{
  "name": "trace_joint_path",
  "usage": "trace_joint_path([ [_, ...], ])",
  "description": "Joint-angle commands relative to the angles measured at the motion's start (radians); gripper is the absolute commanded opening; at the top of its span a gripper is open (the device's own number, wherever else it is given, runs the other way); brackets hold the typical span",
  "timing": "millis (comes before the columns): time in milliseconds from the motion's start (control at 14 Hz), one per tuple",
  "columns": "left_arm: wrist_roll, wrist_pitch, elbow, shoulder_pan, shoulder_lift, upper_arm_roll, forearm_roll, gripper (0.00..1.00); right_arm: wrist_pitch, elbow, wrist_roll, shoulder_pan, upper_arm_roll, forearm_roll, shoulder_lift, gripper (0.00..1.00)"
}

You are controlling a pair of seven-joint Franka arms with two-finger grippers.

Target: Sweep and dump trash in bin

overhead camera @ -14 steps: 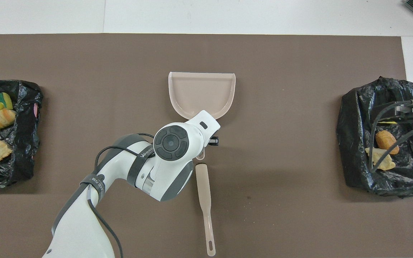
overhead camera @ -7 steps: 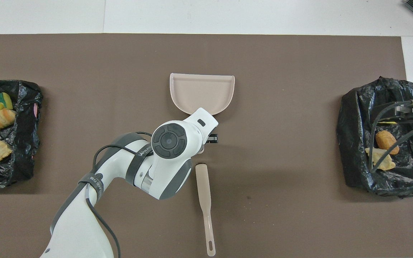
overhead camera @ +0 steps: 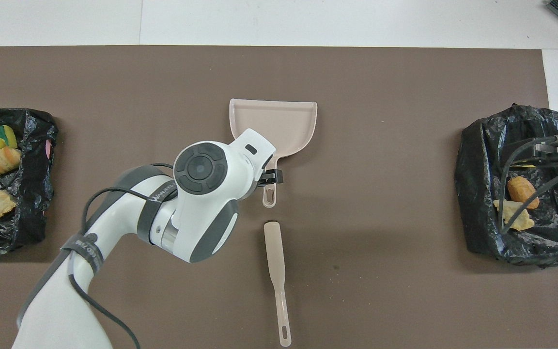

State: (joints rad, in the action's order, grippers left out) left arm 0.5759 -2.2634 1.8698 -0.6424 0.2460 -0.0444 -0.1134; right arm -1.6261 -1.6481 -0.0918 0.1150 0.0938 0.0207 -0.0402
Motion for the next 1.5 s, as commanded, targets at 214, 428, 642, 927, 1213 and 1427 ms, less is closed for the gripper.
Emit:
trace_joint_path([
  [214,-0.016,0.088,-0.011,0.118,-0.108,0.003,-0.002,1.0,0.022,0.005,-0.016,0.011,0.004,-0.021,-0.001,1.0],
  [428,-0.118,0.183,-0.008,0.194,-0.177,0.003,-0.002,1.0,0.022,0.005,-0.016,0.011,0.006,-0.021,-0.001,1.0],
  [642,-0.224,0.281,-0.003,0.257,-0.22,0.003,0.0,1.0,0.026,0.005,-0.016,0.009,0.004,-0.021,-0.001,1.0],
  [927,-0.316,0.373,0.003,0.349,-0.28,0.003,0.0,1.0,0.028,0.005,-0.016,0.009,0.006,-0.021,-0.001,1.0],
  [1213,-0.389,0.479,0.005,0.456,-0.318,0.003,0.0,1.0,0.028,0.005,-0.014,0.011,0.004,-0.021,-0.001,1.0],
  [1427,-0.427,0.502,0.005,0.552,-0.338,0.003,0.0,1.0,0.028,0.005,-0.014,0.011,0.004,-0.021,-0.001,1.0],
])
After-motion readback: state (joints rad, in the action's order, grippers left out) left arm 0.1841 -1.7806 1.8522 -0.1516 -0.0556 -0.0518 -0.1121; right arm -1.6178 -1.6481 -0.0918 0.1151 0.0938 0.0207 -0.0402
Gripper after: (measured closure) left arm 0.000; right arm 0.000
